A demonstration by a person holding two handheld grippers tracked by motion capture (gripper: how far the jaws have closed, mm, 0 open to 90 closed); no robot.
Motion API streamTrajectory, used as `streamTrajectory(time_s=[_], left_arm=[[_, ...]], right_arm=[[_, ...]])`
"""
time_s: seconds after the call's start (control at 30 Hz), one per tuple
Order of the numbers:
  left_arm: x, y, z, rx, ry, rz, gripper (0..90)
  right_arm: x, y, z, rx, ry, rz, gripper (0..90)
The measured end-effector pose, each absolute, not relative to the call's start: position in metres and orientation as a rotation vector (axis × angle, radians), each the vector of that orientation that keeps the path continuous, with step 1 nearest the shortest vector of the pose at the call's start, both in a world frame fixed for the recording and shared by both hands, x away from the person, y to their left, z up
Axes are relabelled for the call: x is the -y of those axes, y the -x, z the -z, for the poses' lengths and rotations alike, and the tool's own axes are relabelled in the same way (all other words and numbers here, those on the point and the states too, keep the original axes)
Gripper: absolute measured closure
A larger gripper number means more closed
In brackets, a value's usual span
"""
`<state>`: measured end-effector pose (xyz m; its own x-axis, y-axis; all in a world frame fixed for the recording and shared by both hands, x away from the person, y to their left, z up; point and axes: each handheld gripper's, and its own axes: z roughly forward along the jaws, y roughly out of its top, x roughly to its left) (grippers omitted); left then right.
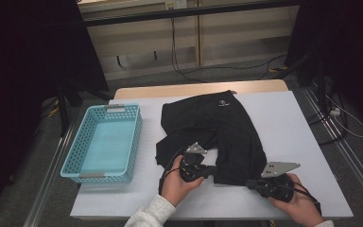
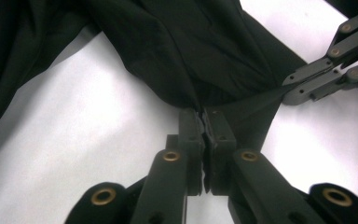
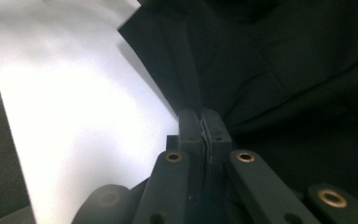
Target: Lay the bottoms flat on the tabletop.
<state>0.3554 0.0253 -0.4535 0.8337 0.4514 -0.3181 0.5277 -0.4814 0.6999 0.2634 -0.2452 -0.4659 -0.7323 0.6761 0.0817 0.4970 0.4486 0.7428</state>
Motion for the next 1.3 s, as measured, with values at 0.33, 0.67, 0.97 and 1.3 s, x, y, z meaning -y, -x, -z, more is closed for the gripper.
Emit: streamTrajectory(time_s=[0.33,0.67,0.97,1.3], left_arm=[[-0.026,-0.358,0.454,-0.719,-2.141,0.101,74.5],[-0.016,-0.379,0.461,-0.726,-2.142,-0.022,62.4],[-0.013,-0.386,0.468,-0.743,-2.141,0.038,81.3],[-0.023,-0.376,0.454,-0.774,-2.13,0.139,88.6]], right_arm=[[0.251,-0.257,0.465,-2.497,-1.004,-1.153,88.4],[0.252,-0.257,0.465,-2.503,-1.008,-1.158,88.4],[0.253,-0.255,0.466,-2.51,-1.004,-1.162,88.3],[0.253,-0.253,0.462,-2.516,-1.002,-1.17,88.4]])
